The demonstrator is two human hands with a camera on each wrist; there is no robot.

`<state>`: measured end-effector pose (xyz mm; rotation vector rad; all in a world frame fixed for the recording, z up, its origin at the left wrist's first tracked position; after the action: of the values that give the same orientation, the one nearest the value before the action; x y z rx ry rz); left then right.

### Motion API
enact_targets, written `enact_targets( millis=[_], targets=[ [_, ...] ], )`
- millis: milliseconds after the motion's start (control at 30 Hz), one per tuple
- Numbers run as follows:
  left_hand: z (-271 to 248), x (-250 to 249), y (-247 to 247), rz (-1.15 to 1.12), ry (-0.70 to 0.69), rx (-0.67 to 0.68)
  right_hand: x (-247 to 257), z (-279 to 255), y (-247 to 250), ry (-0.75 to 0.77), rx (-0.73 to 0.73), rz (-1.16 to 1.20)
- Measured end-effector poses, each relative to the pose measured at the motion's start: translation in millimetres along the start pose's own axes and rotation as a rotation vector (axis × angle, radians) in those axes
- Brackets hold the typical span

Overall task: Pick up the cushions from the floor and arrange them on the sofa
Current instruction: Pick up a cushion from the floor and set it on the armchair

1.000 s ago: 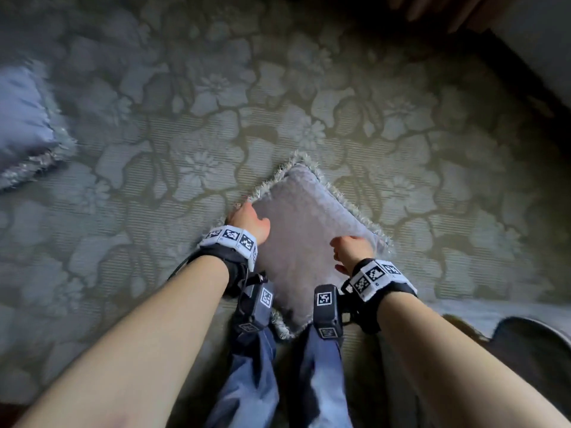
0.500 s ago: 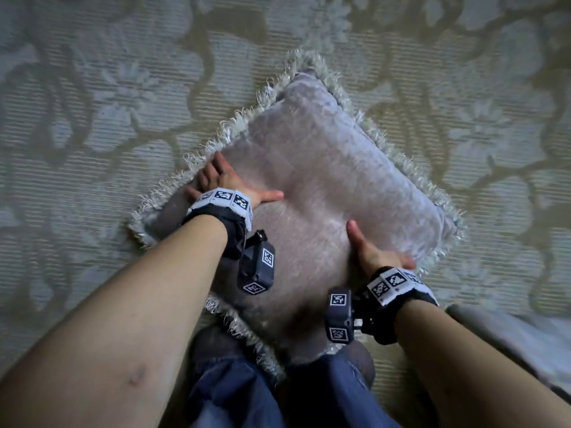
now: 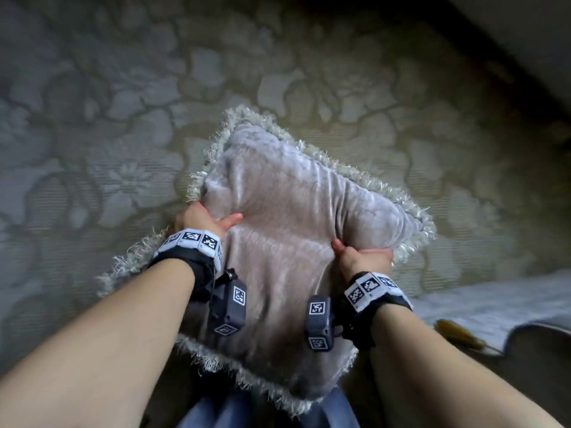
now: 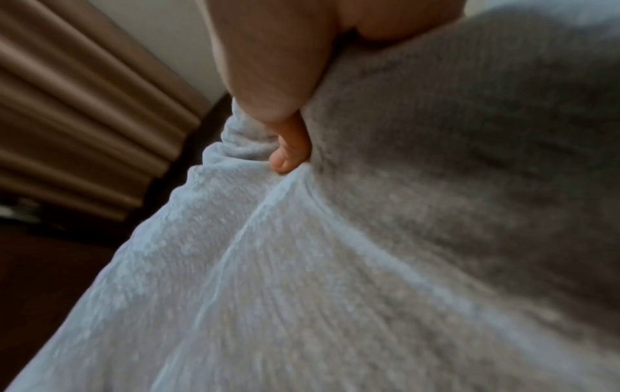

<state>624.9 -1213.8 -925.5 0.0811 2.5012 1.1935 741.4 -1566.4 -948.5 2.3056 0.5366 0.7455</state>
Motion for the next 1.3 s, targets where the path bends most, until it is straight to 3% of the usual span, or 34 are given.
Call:
enact_targets(
  millis=[133, 233, 333, 433, 633, 767, 933, 1100, 1300],
  targets=[
    [-91, -104, 112, -0.046, -0.124, -0.017, 75, -90, 149, 0.032, -0.060, 0.142],
    [-165, -178, 174, -0.119, -0.231, 0.021, 101, -141, 266, 0.088, -0.127, 0.252],
    [-248, -251, 212, -0.158, -0.365, 0.052, 94, -187, 373, 0.102, -0.213, 0.374],
    [-341, -304, 215, -0.168, -0.527, 0.101, 48, -222, 470, 0.076, -0.317, 0.466],
    [-558, -353, 138, -0.102, -0.788, 0.308, -112, -255, 644, -0.023, -0.571, 0.596],
    [-687, -358, 44, -0.057, -0.904, 0.443, -229, -256, 743, -0.103, -0.716, 0.640],
    [-813, -348, -74, -0.036, -0.931, 0.584, -359, -234, 836, -0.174, -0.819, 0.659],
    [-869, -344, -162, -0.029, -0.900, 0.591, -435, -190, 885, -0.192, -0.839, 0.659],
    [-872, -362, -247, 0.026, -0.943, 0.506, -483, -109, 890, -0.214, -0.839, 0.690]
  ],
)
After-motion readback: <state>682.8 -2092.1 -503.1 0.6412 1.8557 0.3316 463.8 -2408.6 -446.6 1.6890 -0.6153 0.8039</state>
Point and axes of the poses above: each hand's wrist, its own z-axis towards the middle knuckle, its own y-axis out of the back of the hand, x = y × z, the point moved 9 cm from there along z, towards the middle knuckle, and after that the axes turned 1 degree about x, right-handed, at the moved point
